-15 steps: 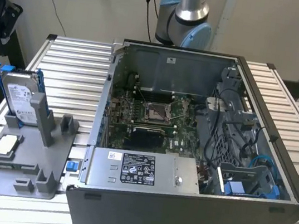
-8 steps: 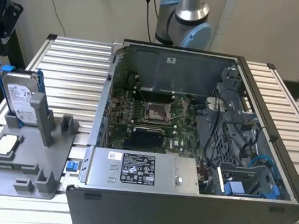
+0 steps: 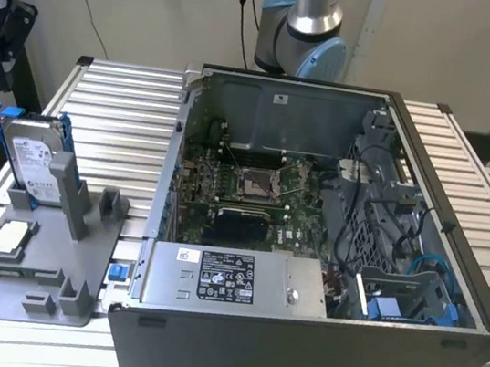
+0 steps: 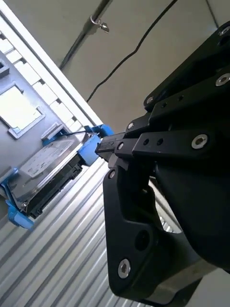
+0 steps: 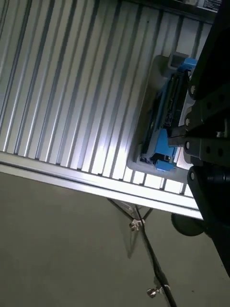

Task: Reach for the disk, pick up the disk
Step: 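Pick up the disk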

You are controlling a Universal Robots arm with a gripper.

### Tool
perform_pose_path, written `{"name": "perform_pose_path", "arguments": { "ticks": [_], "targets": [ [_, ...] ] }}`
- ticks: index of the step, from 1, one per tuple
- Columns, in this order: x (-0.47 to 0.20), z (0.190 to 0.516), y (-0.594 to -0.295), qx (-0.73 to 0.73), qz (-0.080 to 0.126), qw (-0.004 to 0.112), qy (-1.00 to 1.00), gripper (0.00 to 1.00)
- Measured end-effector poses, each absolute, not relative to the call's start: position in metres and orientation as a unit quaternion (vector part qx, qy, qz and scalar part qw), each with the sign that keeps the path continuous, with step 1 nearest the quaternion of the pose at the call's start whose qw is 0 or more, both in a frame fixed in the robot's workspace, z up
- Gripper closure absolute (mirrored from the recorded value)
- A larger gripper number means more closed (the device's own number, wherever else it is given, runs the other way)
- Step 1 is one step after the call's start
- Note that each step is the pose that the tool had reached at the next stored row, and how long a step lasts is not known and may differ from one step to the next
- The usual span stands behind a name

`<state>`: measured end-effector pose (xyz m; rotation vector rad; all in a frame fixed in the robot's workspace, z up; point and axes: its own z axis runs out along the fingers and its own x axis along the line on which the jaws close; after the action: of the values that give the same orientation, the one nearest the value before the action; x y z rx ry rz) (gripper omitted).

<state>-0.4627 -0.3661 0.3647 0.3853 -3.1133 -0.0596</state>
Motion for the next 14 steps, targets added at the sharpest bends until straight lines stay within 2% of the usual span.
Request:
{"name": "perform_pose_path", "arguments": {
  "ticks": [14],
  "targets": [
    [-0.4628,0.3647,-0.3661,0.240,-0.018,0.004,-0.971,1.00]
  ]
}}
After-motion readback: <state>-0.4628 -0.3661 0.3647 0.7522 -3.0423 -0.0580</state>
